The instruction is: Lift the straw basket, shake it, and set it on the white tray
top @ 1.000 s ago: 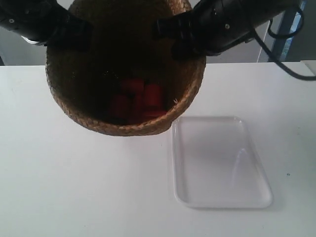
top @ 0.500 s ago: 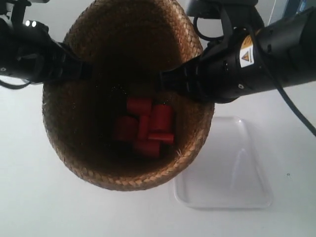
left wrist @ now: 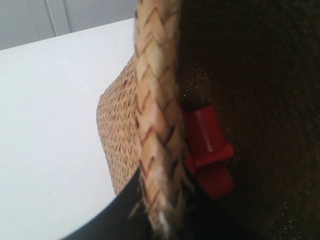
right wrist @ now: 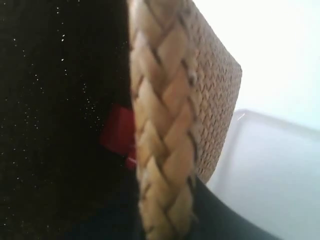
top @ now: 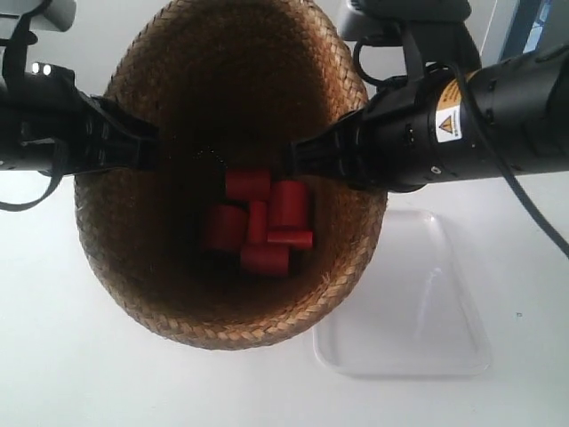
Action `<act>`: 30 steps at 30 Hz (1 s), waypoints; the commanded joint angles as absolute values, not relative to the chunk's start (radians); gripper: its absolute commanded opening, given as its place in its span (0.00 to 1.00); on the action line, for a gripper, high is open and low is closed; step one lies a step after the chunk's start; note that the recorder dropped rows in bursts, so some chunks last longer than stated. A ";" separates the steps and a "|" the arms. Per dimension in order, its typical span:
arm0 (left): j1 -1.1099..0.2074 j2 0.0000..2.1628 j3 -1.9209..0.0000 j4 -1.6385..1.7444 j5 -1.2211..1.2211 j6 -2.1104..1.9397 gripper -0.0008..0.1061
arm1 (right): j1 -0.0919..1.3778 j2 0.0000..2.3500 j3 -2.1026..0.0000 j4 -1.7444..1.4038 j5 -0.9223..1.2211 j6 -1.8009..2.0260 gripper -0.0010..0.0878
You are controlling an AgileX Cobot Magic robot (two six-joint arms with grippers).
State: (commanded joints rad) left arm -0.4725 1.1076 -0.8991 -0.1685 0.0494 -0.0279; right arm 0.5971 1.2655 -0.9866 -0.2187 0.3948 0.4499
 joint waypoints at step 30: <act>-0.511 1.117 -0.864 -0.169 0.000 -0.020 0.01 | 0.624 1.280 -0.938 -0.730 0.418 0.988 0.01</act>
State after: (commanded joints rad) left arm -0.5108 1.1173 -0.8637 -0.1692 0.0000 -0.0200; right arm 0.6244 1.2798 -0.9377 -0.7297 0.4180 0.9875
